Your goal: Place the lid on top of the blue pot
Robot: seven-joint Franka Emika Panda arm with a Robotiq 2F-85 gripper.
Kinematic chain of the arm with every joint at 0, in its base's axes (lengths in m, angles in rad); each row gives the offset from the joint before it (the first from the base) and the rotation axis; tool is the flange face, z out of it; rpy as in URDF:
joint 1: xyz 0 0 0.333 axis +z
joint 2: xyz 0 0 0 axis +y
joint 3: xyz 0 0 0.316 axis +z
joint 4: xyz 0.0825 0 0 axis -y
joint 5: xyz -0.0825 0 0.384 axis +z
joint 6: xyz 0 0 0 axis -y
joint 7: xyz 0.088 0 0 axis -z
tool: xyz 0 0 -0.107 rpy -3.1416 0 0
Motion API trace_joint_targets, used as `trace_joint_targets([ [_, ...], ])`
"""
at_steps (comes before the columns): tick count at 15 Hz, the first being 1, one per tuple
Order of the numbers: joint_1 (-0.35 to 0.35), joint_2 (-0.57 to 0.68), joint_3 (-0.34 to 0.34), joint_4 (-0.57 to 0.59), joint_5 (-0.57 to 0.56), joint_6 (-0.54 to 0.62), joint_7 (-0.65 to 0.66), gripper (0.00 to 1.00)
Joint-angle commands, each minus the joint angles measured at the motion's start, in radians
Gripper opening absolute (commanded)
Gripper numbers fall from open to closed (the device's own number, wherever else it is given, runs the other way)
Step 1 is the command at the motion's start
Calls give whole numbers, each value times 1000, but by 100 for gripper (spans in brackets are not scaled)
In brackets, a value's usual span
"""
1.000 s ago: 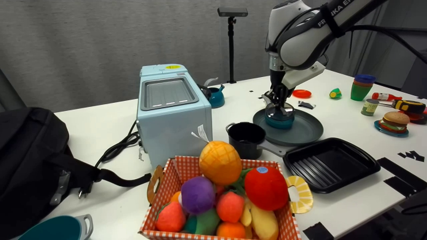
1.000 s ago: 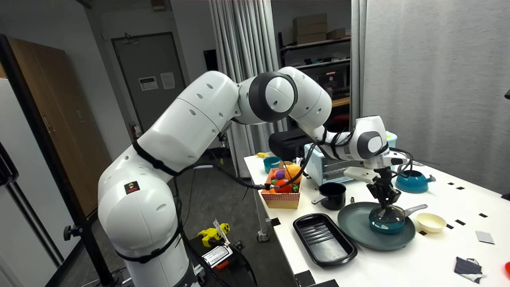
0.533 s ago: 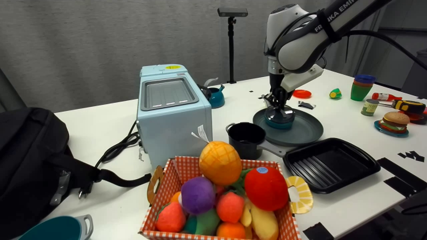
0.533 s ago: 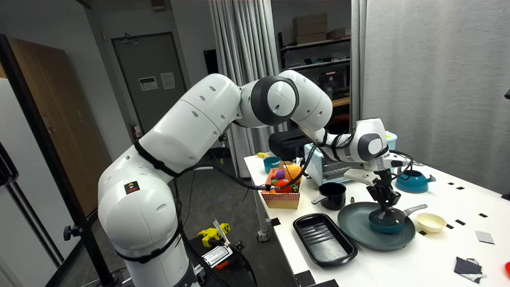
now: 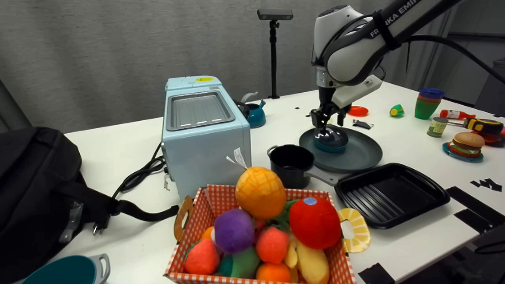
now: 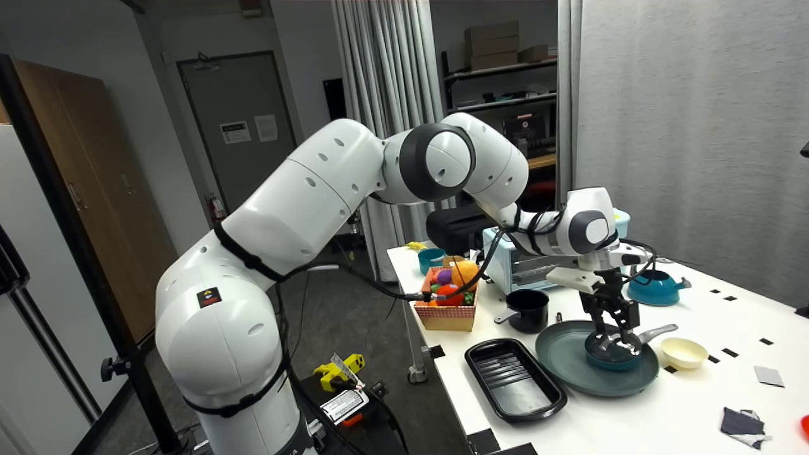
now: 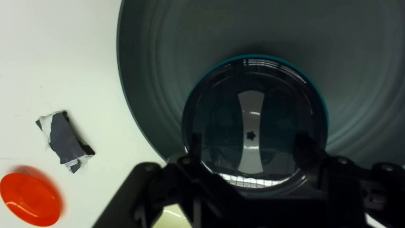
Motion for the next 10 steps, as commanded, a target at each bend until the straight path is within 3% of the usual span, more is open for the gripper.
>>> trace_joint_targets([
  [1, -14, -14, 7, 2, -12, -7, -2, 100],
  [10, -15, -224, 9, -289, -16, 115, -13, 100],
])
